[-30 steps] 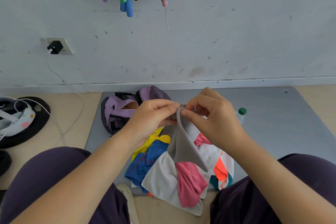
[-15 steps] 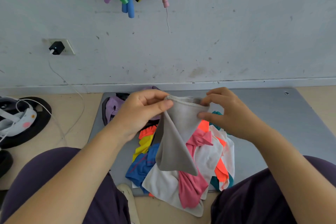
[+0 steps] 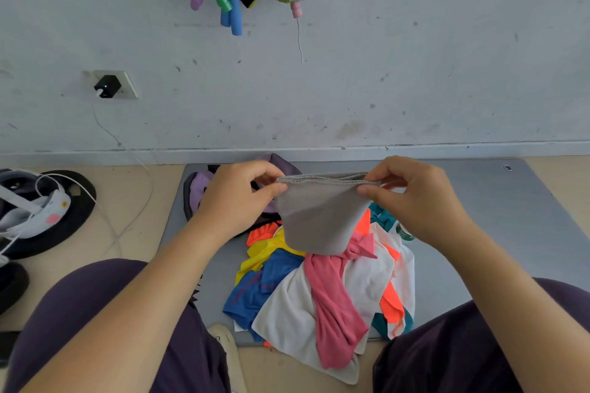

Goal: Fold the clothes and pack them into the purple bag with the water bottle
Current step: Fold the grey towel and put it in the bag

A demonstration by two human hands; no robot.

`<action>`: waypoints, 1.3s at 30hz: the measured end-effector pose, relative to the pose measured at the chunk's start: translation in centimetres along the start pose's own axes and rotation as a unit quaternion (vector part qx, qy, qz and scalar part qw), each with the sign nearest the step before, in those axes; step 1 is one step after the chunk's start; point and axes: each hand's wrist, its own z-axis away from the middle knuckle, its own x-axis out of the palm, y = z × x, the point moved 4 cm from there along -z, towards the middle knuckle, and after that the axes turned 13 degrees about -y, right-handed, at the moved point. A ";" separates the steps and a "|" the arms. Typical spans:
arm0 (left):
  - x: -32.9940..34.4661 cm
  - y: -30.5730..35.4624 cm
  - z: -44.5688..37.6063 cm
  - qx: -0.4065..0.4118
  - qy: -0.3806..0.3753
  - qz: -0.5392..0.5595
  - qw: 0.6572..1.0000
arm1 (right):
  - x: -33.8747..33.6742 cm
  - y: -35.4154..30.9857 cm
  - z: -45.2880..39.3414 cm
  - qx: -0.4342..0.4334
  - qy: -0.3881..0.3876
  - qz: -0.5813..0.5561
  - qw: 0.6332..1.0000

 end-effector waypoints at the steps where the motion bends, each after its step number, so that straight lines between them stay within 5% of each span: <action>1: 0.0 0.0 0.0 -0.002 0.005 0.005 1.000 | 0.0 0.0 0.0 0.001 0.008 -0.006 1.000; 5: -0.4 0.2 -0.2 -0.006 0.017 0.124 0.992 | -0.2 0.2 -0.2 0.029 0.004 -0.023 0.999; 10: 1.0 0.3 0.0 -0.054 -0.094 0.222 0.969 | 0.5 -0.1 -0.1 0.057 -0.098 0.046 0.992; 13: 1.4 0.5 0.0 -0.062 -0.116 0.215 0.968 | 0.8 0.0 0.2 0.072 -0.121 -0.121 0.983; 15: 1.1 1.2 -0.1 -0.041 -0.057 0.218 0.973 | 1.2 -0.2 0.3 0.080 -0.122 -0.261 0.954; 17: 0.7 1.7 0.0 -0.027 -0.012 0.329 0.944 | 1.4 -0.3 0.3 0.077 -0.098 -0.342 0.931; 19: 0.9 1.9 0.2 -0.036 -0.098 0.459 0.882 | 1.1 -0.2 0.1 0.075 -0.052 -0.364 0.927; 22: 2.3 2.1 1.1 -0.061 -0.251 0.428 0.866 | 0.5 0.7 -0.2 0.094 0.018 -0.374 0.922; 25: 2.5 1.9 0.8 -0.073 -0.167 0.441 0.879 | 1.0 1.2 -0.4 0.096 -0.019 -0.463 0.881; 29: 1.7 1.8 0.5 -0.039 -0.118 0.469 0.875 | 2.5 0.9 -0.3 0.093 -0.136 -0.414 0.895; 39: 1.6 1.5 0.3 -0.047 -0.049 0.452 0.889 | 1.9 0.6 -0.2 0.085 -0.008 -0.378 0.922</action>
